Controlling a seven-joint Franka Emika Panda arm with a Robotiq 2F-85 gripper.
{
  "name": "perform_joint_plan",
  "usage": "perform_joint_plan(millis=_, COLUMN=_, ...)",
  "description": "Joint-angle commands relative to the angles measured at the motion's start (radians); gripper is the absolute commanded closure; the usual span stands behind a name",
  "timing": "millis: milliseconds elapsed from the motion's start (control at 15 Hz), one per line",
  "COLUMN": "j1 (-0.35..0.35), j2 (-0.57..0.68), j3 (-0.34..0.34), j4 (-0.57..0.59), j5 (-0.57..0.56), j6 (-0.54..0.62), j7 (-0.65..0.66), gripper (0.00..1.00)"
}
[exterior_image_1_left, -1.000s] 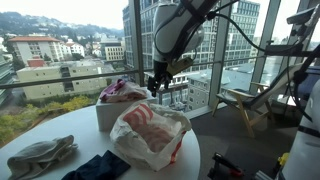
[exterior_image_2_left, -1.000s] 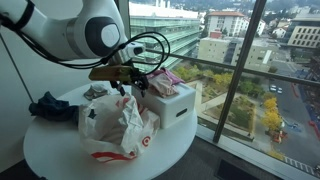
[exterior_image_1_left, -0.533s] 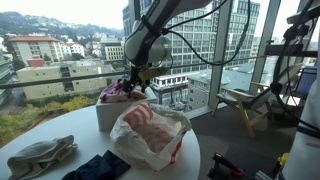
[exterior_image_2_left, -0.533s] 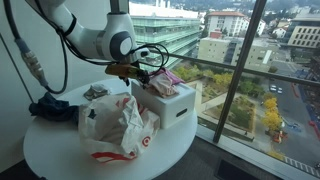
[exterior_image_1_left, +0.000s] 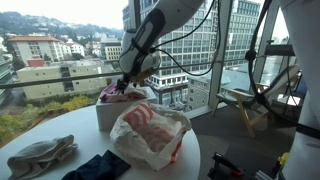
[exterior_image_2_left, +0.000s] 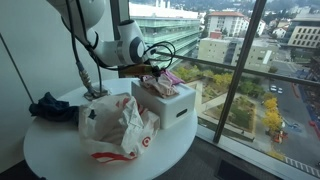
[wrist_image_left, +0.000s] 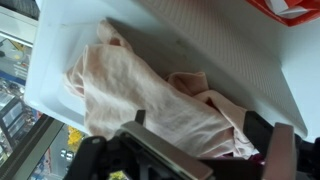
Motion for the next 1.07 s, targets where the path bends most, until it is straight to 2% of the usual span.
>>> perform_joint_plan(millis=0, j1=0.05, j2=0.127, j3=-0.089, j4=0.135, j5=-0.07, j6=0.067, j7=0.064, gripper=0.0)
perform_joint_plan(millis=133, j1=0.064, j2=0.18, j3=-0.127, j4=0.188, j5=-0.068, j6=0.102, j7=0.095, gripper=0.0)
perform_joint_plan(millis=467, j1=0.078, j2=0.252, j3=-0.177, j4=0.257, j5=-0.038, j6=0.105, j7=0.145, gripper=0.0)
perform_joint_plan(millis=733, j1=0.073, j2=0.257, j3=-0.17, j4=0.252, j5=-0.013, j6=0.086, j7=0.158, gripper=0.0)
perform_joint_plan(millis=800, j1=0.068, j2=0.249, j3=-0.161, j4=0.244, j5=-0.005, j6=0.086, j7=0.155, gripper=0.25)
perform_joint_plan(millis=867, j1=0.075, j2=0.245, j3=-0.168, j4=0.238, j5=-0.006, j6=0.095, j7=0.163, gripper=0.27)
perform_joint_plan(millis=1000, j1=0.075, j2=0.233, j3=-0.161, j4=0.225, j5=0.003, j6=0.097, j7=0.162, gripper=0.42)
